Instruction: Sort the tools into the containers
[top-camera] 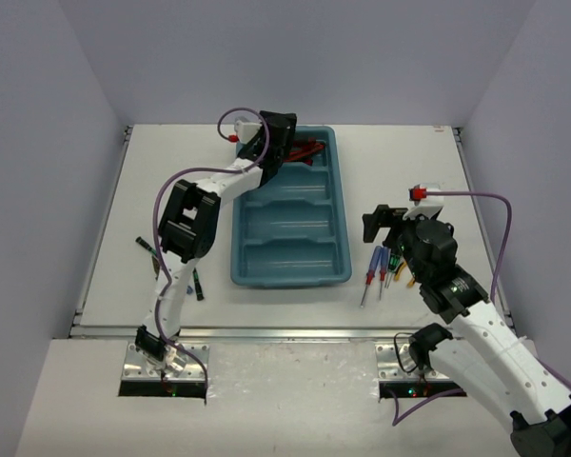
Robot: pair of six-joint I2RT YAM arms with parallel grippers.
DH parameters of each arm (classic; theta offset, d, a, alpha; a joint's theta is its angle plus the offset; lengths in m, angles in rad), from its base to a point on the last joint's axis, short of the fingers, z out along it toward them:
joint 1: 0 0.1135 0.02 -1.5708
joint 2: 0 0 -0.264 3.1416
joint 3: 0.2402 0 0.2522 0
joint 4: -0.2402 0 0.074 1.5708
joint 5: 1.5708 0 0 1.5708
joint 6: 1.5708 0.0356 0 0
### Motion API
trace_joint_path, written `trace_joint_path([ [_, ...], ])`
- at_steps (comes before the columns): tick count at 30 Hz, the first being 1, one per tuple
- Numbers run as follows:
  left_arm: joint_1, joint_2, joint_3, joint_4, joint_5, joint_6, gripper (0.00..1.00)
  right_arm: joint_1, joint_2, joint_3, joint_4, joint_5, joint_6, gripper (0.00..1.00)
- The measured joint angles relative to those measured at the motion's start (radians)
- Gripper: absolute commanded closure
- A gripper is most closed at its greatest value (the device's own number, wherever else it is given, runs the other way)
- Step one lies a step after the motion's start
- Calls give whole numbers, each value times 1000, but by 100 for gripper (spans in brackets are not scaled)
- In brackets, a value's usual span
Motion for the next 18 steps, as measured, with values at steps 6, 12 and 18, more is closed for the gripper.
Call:
trace_joint_path([
  [6,7,-20,-14,-14,1,25,11,0,7,0,0,1,0,1],
  [12,7,-203,-76,-55,-8,180,0,0,25,0,0,0,0,1],
  [18,7,-567,-201,-118,8,450,0,0,64,2,-10,-8,5,1],
])
